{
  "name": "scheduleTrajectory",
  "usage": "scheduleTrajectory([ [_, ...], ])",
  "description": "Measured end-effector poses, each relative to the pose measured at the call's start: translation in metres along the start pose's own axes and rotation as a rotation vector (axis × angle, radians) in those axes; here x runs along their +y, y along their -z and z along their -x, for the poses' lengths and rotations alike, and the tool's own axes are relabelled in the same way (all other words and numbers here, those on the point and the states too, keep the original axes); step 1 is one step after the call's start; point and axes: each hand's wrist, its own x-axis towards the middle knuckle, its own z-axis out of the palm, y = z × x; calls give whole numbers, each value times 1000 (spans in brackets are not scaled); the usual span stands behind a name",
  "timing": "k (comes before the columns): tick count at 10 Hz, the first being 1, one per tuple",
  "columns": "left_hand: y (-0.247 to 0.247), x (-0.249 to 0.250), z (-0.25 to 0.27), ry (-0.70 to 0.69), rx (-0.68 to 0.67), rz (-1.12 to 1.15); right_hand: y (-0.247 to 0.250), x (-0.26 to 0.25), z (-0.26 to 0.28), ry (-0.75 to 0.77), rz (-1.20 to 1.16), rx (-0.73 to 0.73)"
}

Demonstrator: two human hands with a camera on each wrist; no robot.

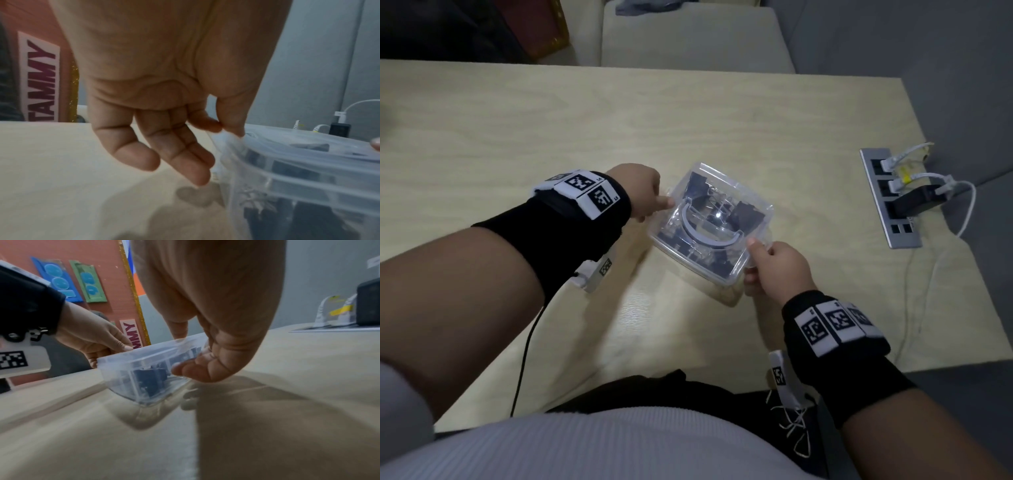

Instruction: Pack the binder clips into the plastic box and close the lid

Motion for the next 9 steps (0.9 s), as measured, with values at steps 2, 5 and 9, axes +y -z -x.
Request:
scheduleTrajectory([
  [2,2,3,3,11,-43,54,1,-4,-5,91,357,2],
  [5,2,19,4,-67,46,-256,3,-18,-18,115,520,6],
  [9,-17,26,19,-6,-20,-219,37,-24,-19,97,544,61],
])
